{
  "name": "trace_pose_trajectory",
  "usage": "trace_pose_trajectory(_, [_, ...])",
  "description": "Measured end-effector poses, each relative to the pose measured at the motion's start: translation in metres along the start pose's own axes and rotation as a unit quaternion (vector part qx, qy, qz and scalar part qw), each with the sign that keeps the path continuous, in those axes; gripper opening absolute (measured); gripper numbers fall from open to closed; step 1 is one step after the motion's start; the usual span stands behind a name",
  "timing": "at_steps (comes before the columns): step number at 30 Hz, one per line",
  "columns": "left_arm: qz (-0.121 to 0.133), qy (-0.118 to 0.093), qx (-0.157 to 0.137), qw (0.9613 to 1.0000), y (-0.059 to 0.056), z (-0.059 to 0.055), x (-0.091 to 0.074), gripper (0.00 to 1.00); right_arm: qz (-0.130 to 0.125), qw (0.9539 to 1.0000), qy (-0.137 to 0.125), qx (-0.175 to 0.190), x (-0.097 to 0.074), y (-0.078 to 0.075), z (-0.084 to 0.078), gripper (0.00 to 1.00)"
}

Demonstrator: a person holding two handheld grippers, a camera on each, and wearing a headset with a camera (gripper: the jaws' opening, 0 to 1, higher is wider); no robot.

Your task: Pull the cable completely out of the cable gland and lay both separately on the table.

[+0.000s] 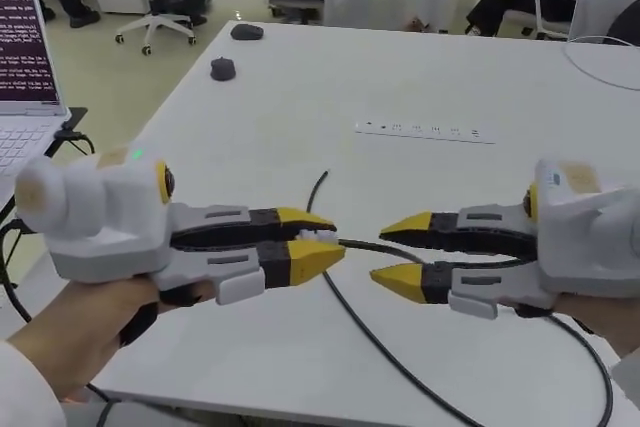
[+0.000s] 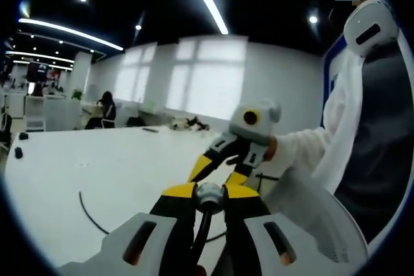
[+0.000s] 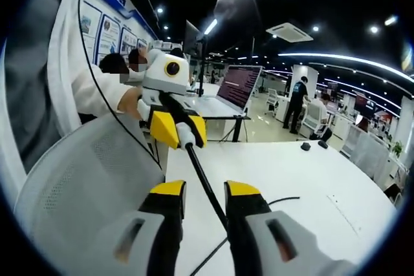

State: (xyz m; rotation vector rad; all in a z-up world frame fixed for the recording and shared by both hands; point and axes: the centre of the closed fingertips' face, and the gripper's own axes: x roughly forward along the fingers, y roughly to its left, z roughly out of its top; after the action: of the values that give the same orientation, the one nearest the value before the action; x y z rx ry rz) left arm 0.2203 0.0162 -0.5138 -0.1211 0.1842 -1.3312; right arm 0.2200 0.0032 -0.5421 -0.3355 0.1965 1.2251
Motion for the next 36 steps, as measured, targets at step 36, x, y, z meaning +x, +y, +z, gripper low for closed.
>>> trace_pose_trajectory(36, [-0.003,0.014,-0.011,0.9998,0.000,-0.006,0.002,0.17,0.031,0.9994,-0.005,-0.016,0.006,0.009,-0.005,0.02])
